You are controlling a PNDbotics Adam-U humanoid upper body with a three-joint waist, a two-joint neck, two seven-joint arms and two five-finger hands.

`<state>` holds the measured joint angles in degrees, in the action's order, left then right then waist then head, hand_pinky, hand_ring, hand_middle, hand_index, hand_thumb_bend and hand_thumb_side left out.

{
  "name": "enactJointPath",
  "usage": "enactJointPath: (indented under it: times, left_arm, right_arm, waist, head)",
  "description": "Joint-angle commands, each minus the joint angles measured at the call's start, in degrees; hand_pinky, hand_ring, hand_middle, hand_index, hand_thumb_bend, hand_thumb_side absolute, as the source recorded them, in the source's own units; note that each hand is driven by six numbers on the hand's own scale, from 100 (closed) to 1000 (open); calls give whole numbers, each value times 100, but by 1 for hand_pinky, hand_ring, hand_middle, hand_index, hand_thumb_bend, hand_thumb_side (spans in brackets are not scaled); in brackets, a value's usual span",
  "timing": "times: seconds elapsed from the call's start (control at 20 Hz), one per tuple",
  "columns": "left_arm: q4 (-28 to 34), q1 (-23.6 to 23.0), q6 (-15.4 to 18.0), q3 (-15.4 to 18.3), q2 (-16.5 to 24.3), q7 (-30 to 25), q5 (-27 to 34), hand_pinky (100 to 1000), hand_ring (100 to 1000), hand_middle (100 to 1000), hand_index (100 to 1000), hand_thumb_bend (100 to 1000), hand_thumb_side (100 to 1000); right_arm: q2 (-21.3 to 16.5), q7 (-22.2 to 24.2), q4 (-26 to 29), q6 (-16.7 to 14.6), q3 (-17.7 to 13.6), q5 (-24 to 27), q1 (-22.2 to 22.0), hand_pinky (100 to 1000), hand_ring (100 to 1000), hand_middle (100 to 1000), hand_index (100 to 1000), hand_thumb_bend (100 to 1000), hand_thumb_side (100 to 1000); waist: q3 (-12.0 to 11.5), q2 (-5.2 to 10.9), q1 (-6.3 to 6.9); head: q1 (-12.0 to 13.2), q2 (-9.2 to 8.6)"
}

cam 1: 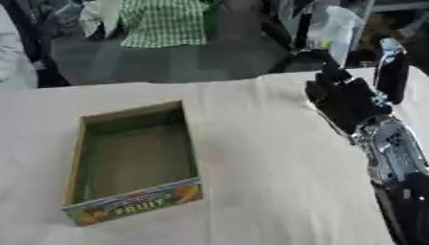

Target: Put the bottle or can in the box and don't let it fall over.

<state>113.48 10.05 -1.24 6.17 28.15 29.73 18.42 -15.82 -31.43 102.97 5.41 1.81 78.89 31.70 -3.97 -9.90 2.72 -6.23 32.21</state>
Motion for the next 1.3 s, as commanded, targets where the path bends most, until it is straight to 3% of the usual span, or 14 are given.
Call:
enactJointPath:
  times: [0.05,1.3]
  left_arm:
    - [111,64,10,18,89,-25,1,821,854,790,824,845,621]
    - [111,119,12,2,60,-59,12,823,854,791,823,841,621]
  right_arm:
    - [-3,34,29,22,-25,20,131,100,110,276,995,261,879]
    - [176,22,-282,179,4,25,338,100,105,271,991,273,899]
  waist:
    - [-15,43,6]
    - [-133,-65,44]
  head:
    - [-42,-121]
    - [-36,-222]
